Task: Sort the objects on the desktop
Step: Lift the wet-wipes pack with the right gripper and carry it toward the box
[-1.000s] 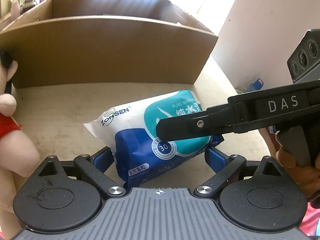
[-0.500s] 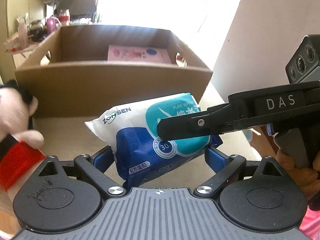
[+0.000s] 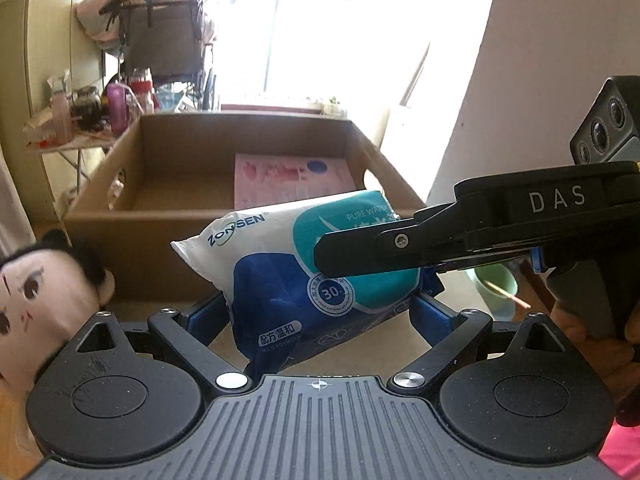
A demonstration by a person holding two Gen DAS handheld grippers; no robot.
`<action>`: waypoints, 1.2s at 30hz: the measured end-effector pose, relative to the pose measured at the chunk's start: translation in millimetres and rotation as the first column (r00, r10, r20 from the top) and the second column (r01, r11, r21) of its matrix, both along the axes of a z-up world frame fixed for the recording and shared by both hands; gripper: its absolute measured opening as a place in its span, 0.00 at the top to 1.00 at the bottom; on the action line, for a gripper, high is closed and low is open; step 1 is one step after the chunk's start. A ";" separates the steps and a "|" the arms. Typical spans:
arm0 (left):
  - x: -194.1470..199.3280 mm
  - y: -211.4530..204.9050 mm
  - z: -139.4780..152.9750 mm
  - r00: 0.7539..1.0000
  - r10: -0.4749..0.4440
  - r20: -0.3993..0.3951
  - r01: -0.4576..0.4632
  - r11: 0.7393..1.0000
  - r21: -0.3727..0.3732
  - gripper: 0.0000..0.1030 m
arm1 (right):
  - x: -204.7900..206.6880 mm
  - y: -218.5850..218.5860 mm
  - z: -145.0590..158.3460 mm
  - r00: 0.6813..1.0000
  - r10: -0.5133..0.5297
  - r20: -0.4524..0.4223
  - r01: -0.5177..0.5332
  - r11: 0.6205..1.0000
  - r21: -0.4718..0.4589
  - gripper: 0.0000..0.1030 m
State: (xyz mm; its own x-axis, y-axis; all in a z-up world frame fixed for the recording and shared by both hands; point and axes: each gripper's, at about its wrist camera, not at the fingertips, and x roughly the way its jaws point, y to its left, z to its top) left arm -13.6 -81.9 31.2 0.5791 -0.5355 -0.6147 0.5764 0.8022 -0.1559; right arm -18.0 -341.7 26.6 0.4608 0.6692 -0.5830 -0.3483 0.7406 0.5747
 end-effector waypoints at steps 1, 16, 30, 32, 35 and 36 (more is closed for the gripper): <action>1.9 -0.4 2.0 1.000 0.001 0.007 -0.001 1.000 -0.001 0.07 | 2.1 0.5 1.8 1.000 -0.001 0.005 0.001 1.000 0.002 0.33; 51.1 -11.8 13.7 0.998 -0.012 0.059 0.012 1.000 -0.003 0.07 | 45.7 6.3 16.1 0.999 -0.039 0.030 0.038 0.999 0.028 0.33; 133.9 -36.8 0.7 0.998 -0.053 -0.026 0.053 0.999 0.010 0.07 | 128.1 3.2 -4.5 0.993 -0.106 -0.058 0.107 0.994 0.020 0.33; 141.6 -42.6 -6.3 0.996 -0.067 -0.054 0.068 0.998 0.015 0.07 | 138.9 -1.2 -14.4 0.988 -0.120 -0.095 0.122 0.992 0.017 0.33; 156.8 -49.5 -17.9 0.990 -0.086 -0.108 0.089 0.996 0.020 0.07 | 150.3 -8.5 -29.8 0.979 -0.143 -0.142 0.146 0.989 0.012 0.33; 160.0 -52.1 -20.5 0.989 -0.091 -0.119 0.095 0.995 0.022 0.07 | 153.4 -11.3 -35.3 0.975 -0.153 -0.160 0.158 0.987 0.017 0.33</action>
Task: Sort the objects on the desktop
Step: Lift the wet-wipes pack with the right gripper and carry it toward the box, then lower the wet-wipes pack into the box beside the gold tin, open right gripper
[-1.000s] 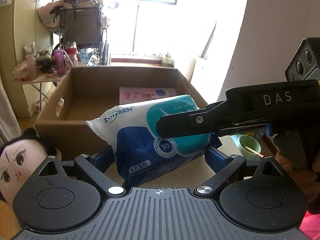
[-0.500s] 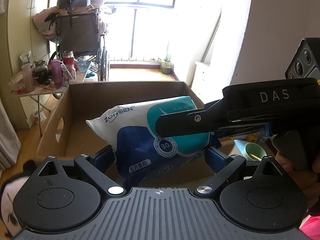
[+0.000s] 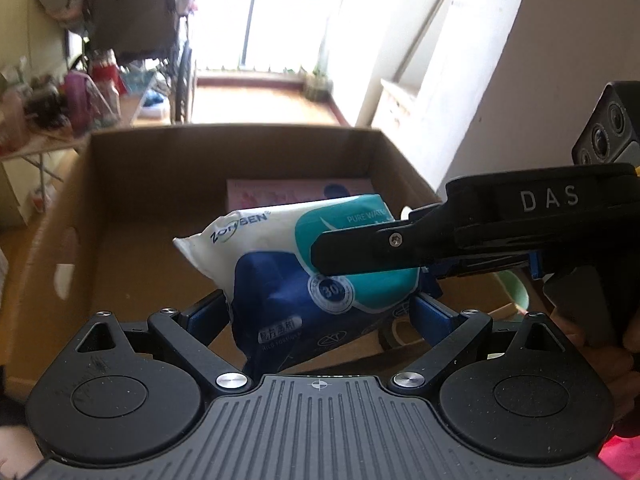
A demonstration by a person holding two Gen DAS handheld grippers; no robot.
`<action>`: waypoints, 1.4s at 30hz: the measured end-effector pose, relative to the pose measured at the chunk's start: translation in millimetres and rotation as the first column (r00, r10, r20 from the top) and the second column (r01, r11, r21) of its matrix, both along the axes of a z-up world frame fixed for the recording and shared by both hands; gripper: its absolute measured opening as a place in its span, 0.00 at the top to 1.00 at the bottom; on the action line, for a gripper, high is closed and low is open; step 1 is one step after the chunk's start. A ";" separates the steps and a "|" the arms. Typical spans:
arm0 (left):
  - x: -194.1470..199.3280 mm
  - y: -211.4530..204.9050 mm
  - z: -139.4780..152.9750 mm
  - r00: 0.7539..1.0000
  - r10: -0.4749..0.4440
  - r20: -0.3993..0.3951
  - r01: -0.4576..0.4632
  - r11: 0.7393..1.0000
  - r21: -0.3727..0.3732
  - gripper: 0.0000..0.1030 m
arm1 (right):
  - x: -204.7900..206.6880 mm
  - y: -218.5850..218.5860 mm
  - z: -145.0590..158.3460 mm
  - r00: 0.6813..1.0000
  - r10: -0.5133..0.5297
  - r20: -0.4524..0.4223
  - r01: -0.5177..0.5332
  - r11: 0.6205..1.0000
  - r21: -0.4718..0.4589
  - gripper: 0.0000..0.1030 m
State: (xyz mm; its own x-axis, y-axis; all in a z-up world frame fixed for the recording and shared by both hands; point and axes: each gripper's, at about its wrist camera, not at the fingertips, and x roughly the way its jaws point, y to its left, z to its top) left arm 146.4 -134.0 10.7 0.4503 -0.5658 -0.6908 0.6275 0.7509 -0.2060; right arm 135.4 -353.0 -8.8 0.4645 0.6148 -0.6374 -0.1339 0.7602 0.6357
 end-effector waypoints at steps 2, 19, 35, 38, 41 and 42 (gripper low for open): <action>8.1 -4.8 -4.9 1.000 -0.013 -0.028 0.013 1.000 0.010 0.07 | 6.1 -5.3 -9.3 0.999 -0.020 -0.032 0.020 1.000 0.010 0.33; 42.1 -30.5 -35.5 0.983 -0.045 -0.177 0.055 0.997 0.055 0.07 | 25.6 -19.8 -50.9 0.984 -0.080 -0.162 0.070 0.995 -0.067 0.33; 29.3 -19.9 -23.3 0.988 -0.058 -0.142 0.065 0.997 0.047 0.05 | 8.5 -24.5 -12.9 0.993 -0.110 -0.050 0.104 0.989 -0.103 0.19; 28.6 -20.0 -24.0 0.988 -0.056 -0.146 0.063 0.997 0.045 0.05 | 8.5 -28.9 -5.6 0.991 -0.126 -0.041 0.122 0.989 -0.080 0.17; 25.3 -17.2 -20.6 0.988 -0.049 -0.143 0.055 0.998 0.037 0.05 | 5.7 -33.0 -1.0 0.990 -0.136 -0.038 0.134 0.990 -0.051 0.17; 23.7 -15.0 -18.7 0.989 -0.044 -0.142 0.049 0.998 0.034 0.05 | 3.9 -34.2 0.3 0.990 -0.138 -0.037 0.137 0.990 -0.039 0.17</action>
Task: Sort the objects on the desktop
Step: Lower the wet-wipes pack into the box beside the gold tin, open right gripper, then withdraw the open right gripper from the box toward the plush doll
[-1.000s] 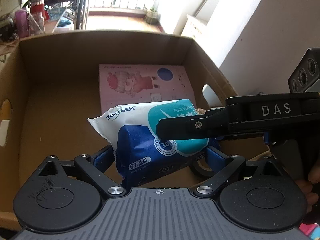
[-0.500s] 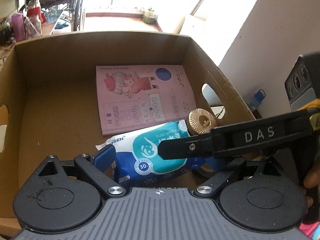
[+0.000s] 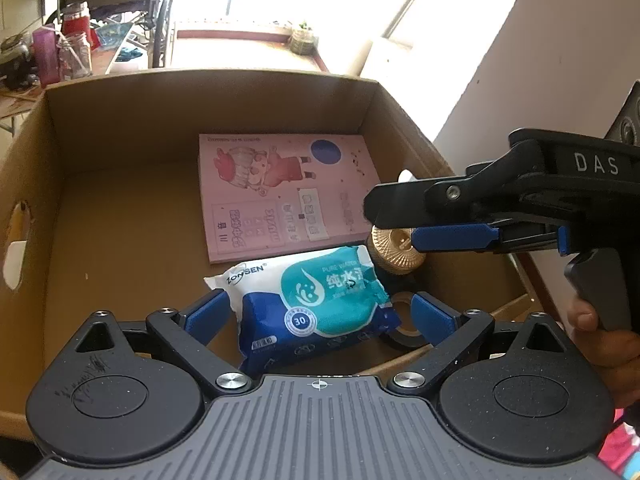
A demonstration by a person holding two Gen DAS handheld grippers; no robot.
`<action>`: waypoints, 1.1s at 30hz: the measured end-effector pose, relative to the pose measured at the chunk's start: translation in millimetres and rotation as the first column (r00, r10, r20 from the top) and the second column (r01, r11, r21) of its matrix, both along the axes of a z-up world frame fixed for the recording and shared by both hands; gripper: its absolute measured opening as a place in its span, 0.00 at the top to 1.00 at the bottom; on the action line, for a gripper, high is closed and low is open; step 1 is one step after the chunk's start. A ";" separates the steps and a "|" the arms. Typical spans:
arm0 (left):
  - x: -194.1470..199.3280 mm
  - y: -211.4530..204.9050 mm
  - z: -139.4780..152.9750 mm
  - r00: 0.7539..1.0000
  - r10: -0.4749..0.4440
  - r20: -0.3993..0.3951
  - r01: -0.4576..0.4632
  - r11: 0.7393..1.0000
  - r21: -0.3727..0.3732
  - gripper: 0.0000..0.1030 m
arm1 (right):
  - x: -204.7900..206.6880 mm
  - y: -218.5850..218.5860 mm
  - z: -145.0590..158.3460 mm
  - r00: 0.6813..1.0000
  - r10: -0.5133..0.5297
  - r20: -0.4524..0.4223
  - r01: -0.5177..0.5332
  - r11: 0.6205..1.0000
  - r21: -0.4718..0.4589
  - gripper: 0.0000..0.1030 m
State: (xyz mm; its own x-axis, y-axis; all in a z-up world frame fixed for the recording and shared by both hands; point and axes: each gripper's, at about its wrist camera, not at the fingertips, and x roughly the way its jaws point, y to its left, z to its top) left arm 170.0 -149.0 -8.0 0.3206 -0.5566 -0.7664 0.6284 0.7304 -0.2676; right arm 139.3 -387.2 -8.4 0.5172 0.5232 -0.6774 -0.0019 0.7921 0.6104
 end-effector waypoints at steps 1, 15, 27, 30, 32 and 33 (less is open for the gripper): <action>-2.3 2.8 2.9 1.000 0.009 0.004 -0.009 1.000 -0.006 0.04 | -2.5 -1.0 2.0 1.000 -0.002 0.006 0.002 1.000 0.012 0.17; -81.3 45.9 62.2 0.983 0.131 0.126 -0.113 0.983 -0.143 0.00 | -88.7 -14.7 49.8 0.973 -0.026 0.229 0.013 0.998 0.059 0.04; -162.1 69.7 69.5 0.940 0.283 0.192 -0.258 0.955 -0.144 0.00 | -158.6 -7.2 77.8 0.937 0.048 0.347 -0.008 0.993 -0.116 0.00; -176.1 72.3 72.3 0.915 0.317 0.250 -0.298 0.948 -0.108 0.00 | -172.5 -2.9 83.9 0.930 0.058 0.364 0.010 0.983 -0.183 0.00; -183.8 75.6 73.5 0.897 0.343 0.280 -0.335 0.939 -0.079 0.00 | -182.7 1.5 88.3 0.921 0.069 0.383 0.028 0.970 -0.243 0.00; -186.9 78.1 73.8 0.889 0.355 0.290 -0.350 0.934 -0.070 0.00 | -188.4 3.9 89.8 0.916 0.075 0.393 0.038 0.962 -0.272 0.00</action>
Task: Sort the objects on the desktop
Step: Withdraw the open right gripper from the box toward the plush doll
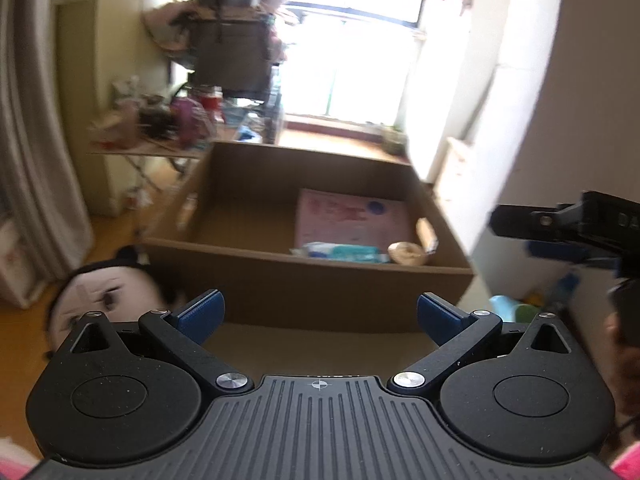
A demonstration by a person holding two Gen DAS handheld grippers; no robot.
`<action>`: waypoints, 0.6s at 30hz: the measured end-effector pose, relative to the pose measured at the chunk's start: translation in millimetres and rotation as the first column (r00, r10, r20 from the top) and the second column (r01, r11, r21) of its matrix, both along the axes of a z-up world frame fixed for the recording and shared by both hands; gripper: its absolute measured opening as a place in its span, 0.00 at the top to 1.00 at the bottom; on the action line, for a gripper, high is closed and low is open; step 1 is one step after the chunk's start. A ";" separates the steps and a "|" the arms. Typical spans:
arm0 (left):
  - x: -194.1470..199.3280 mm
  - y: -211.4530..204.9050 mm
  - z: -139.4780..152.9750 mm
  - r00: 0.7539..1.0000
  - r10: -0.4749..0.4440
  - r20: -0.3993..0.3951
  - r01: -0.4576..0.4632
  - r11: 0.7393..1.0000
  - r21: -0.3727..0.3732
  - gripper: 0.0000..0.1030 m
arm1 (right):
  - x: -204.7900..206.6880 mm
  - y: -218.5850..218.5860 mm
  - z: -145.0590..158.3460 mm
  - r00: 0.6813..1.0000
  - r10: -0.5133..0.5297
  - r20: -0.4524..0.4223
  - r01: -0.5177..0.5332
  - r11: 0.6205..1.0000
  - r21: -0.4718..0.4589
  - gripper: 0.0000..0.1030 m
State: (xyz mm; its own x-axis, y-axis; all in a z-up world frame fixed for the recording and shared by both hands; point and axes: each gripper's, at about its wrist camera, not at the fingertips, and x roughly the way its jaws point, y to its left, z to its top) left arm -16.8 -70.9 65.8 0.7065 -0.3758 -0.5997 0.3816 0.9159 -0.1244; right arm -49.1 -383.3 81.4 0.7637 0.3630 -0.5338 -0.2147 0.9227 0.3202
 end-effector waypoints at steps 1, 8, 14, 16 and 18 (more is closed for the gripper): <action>-3.0 3.3 0.1 1.000 0.015 0.006 -0.015 1.000 0.004 0.00 | -4.8 3.0 1.2 1.000 -0.003 0.013 0.003 1.000 -0.028 0.00; -22.3 36.5 -1.4 0.997 0.075 0.025 -0.075 0.997 -0.013 0.00 | -35.6 35.3 2.6 0.997 0.005 0.074 0.012 0.972 -0.235 0.00; -32.9 61.7 -3.4 0.991 0.131 0.040 -0.131 0.991 0.001 0.00 | -64.8 71.7 -2.7 0.981 0.072 0.179 0.011 0.905 -0.426 0.00; -33.4 70.9 -4.1 0.988 0.152 0.034 -0.152 0.988 -0.002 0.00 | -71.3 84.1 -5.1 0.974 0.096 0.205 0.013 0.881 -0.473 0.00; -32.4 79.4 -5.7 0.985 0.172 0.025 -0.172 0.985 0.003 0.00 | -74.6 96.6 -7.5 0.966 0.115 0.229 0.020 0.856 -0.517 0.00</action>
State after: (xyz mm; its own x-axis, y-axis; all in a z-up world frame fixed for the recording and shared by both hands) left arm -49.3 8.5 60.1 0.7752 -0.2444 -0.5825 0.2212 0.9688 -0.1121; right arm -123.7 -286.7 73.8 0.8821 0.1296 -0.4528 -0.2706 0.9264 -0.2620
